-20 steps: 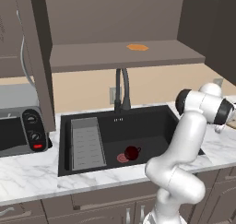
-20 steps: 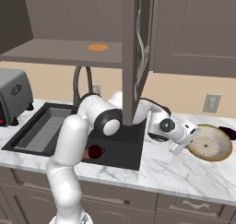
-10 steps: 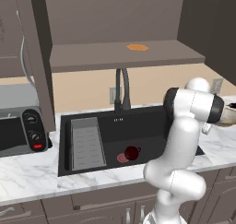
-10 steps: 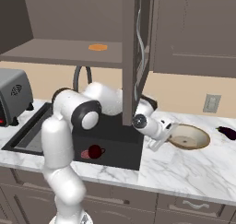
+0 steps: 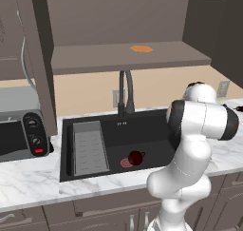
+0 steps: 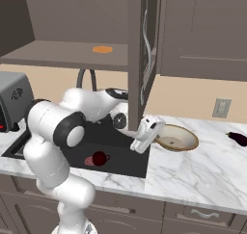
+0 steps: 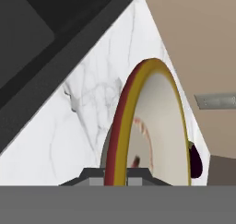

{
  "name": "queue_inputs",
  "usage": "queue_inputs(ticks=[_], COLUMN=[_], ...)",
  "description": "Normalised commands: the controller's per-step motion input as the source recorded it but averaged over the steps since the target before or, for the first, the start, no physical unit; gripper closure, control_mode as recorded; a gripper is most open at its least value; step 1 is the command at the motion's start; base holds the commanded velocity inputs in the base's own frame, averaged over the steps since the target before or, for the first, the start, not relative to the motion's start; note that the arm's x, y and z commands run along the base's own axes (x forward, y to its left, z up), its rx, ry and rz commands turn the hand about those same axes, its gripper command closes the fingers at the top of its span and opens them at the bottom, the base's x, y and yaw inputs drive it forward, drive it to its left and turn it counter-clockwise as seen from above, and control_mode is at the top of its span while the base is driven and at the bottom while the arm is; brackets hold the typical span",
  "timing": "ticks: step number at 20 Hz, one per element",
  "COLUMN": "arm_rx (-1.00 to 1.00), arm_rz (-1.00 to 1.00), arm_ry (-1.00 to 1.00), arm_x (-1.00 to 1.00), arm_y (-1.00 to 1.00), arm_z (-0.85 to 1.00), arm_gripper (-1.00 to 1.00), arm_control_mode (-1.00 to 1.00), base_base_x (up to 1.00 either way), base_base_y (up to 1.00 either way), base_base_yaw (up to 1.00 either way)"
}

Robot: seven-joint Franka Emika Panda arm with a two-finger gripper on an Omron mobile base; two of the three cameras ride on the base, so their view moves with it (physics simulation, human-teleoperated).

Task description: Pick the mug and place it in the sink. Pick the bowl and place it in the open cabinet and then close the cabinet.

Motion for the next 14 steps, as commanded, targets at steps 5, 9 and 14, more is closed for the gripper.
queue_inputs(ticks=[5, 9, 14], arm_rx=[-0.04, -0.10, -0.05], arm_rz=[0.01, 0.01, 0.03], arm_ry=[0.00, 0.00, 0.09], arm_x=[-0.18, -0.07, -0.01], arm_y=[0.52, 0.45, 0.65], arm_z=[0.61, 0.70, 0.62], arm_gripper=[1.00, 1.00, 1.00], arm_control_mode=[-1.00, -1.00, -1.00], base_base_x=[0.00, 0.00, 0.00], base_base_y=[0.00, 0.00, 0.00], base_base_yaw=[0.00, 0.00, 0.00])
